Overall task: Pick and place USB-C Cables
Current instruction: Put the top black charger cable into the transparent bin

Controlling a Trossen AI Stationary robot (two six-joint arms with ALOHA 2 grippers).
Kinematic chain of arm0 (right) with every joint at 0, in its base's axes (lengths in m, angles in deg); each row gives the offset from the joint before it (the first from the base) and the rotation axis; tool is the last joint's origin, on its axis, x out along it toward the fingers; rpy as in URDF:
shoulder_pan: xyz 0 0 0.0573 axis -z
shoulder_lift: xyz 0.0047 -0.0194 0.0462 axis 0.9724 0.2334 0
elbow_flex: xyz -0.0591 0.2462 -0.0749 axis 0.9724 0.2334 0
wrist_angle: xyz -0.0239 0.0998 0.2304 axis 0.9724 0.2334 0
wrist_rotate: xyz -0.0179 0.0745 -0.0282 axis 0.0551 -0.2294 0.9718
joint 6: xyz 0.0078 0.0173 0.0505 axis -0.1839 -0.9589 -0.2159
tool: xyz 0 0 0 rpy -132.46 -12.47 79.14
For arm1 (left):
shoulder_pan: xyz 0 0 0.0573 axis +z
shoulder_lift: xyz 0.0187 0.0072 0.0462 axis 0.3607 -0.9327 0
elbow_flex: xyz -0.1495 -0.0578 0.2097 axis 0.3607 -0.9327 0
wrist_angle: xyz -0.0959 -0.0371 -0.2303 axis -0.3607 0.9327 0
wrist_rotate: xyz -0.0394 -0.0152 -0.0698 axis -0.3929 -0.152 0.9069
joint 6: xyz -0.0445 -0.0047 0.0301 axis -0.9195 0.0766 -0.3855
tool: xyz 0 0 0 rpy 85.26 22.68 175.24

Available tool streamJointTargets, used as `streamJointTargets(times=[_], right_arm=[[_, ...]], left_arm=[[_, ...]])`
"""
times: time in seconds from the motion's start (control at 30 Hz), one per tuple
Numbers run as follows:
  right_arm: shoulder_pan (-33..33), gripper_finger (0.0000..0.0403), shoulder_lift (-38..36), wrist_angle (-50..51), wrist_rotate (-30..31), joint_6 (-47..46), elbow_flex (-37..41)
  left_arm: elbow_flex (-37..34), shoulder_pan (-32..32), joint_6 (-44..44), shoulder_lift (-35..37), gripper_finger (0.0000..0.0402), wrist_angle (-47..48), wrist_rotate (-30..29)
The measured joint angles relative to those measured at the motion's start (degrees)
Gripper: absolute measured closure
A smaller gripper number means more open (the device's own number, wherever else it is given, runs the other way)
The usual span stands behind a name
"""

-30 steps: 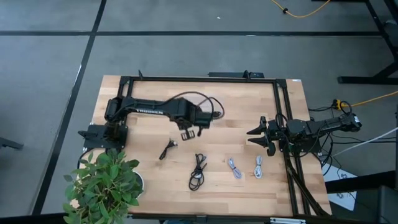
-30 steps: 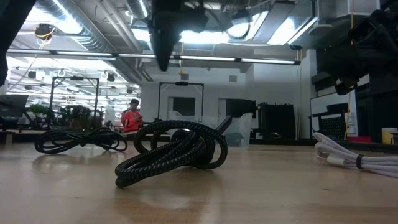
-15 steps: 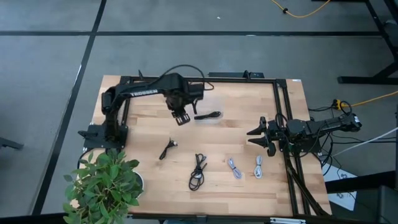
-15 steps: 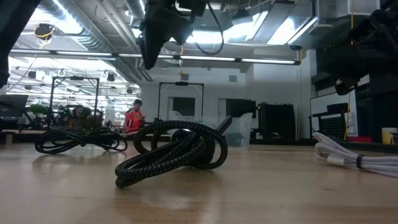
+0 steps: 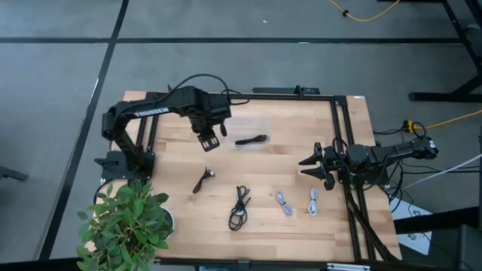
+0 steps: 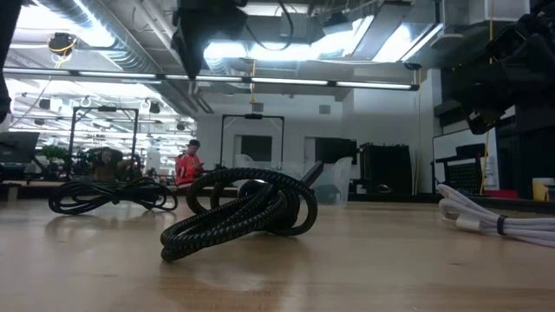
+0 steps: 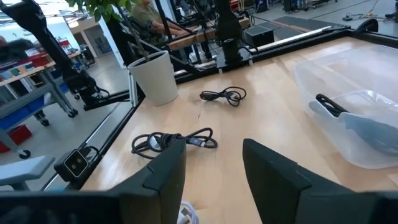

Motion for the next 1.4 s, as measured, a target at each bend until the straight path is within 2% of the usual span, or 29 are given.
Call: streamJointTargets(times=[0.17,0.33,0.5,0.67,0.8,1.03,1.17,1.4], right_arm=[[0.00,0.0239,0.00,-0.01,0.02,-0.07,0.00],[0.00,0.0239,0.00,-0.02,0.04,0.04,0.00],[0.00,0.0239,0.00,-0.07,0.07,0.15,0.01],[0.00,0.0239,0.00,-0.06,0.10,0.24,0.00],[0.00,0.0239,0.00,-0.07,0.09,0.31,0.02],[0.00,0.0239,0.00,-0.09,0.11,1.46,0.02],[0.00,0.0239,0.00,-0.09,0.11,1.90,0.02],[0.00,0.0239,0.00,-0.09,0.11,1.90,0.02]], left_arm=[[-13.52,0.99,-0.31,5.55,0.0288,-10.86,5.02],[-25.51,3.32,-5.19,12.02,0.0288,-18.05,10.93],[-31.97,4.24,-7.83,15.02,0.0288,-18.26,8.83],[-34.10,3.96,-13.36,14.56,0.0288,-19.20,4.63],[-34.37,3.96,-13.25,14.47,0.0288,-19.79,2.96],[-34.37,3.45,-17.91,14.46,0.0288,-20.37,2.69],[-34.37,1.60,-18.32,14.46,0.0288,-22.56,2.94],[-34.37,-2.00,-24.97,14.46,0.0288,-25.61,2.99]])
